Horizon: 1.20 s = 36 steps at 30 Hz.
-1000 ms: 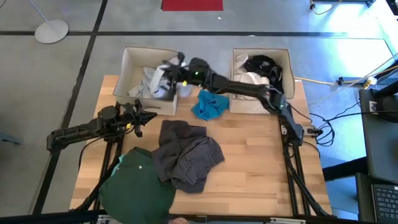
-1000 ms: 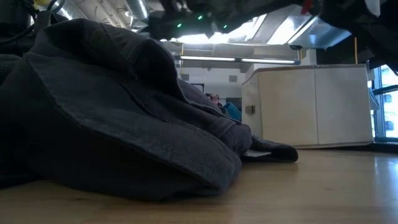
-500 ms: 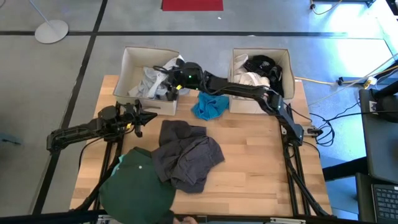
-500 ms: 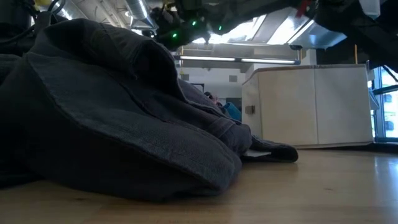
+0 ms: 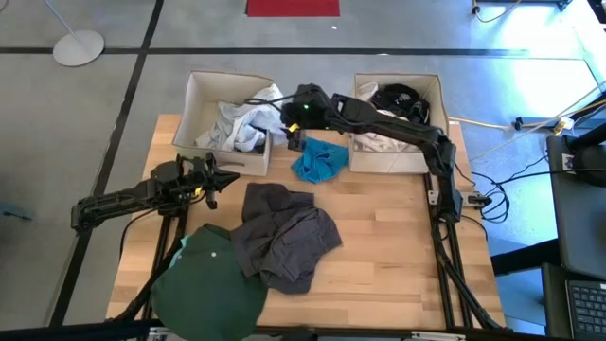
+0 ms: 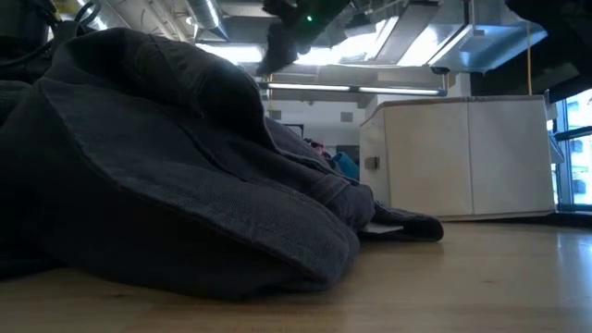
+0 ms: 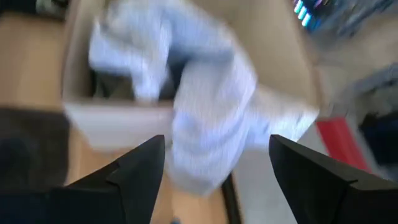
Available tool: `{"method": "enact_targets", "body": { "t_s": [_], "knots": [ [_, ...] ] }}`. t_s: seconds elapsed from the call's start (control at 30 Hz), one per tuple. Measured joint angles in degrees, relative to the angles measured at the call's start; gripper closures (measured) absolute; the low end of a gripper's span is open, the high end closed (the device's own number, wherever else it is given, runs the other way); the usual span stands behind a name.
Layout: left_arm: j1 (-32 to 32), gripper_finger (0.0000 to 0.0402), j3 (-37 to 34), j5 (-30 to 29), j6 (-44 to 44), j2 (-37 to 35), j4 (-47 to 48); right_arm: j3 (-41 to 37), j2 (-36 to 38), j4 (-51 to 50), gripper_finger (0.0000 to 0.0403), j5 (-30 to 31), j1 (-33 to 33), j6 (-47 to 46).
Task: Sort clothes
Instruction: Put the patterned white dress into the left laundry bin
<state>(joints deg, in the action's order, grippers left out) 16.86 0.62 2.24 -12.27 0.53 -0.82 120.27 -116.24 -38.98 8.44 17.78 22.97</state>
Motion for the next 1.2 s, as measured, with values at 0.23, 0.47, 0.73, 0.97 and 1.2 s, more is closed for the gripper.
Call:
{"method": "enact_targets", "body": {
  "t_s": [0.23,0.47,0.73,0.97,1.2],
  "knots": [
    [0.0,0.0398,0.0,0.0,0.51,0.0,0.02,-10.18,-0.16,0.86,0.012,-2.15,2.72,-3.89],
    [0.0,0.0398,0.0,0.0,0.65,-0.02,-0.04,-25.27,-0.27,20.02,0.012,-2.94,3.36,-4.31],
    [0.0,0.0398,0.0,0.02,0.85,-0.02,-0.08,-28.24,-0.11,25.46,0.012,-3.43,3.28,-5.27],
    [0.0,0.0398,0.0,-0.05,0.68,-0.02,-0.22,-28.26,-2.33,30.27,0.012,-6.04,3.67,-4.58],
    [0.0,0.0398,0.0,-0.13,0.7,-0.02,-1.13,-28.24,-6.53,39.97,0.012,1.48,3.72,-3.95]
  ]
}}
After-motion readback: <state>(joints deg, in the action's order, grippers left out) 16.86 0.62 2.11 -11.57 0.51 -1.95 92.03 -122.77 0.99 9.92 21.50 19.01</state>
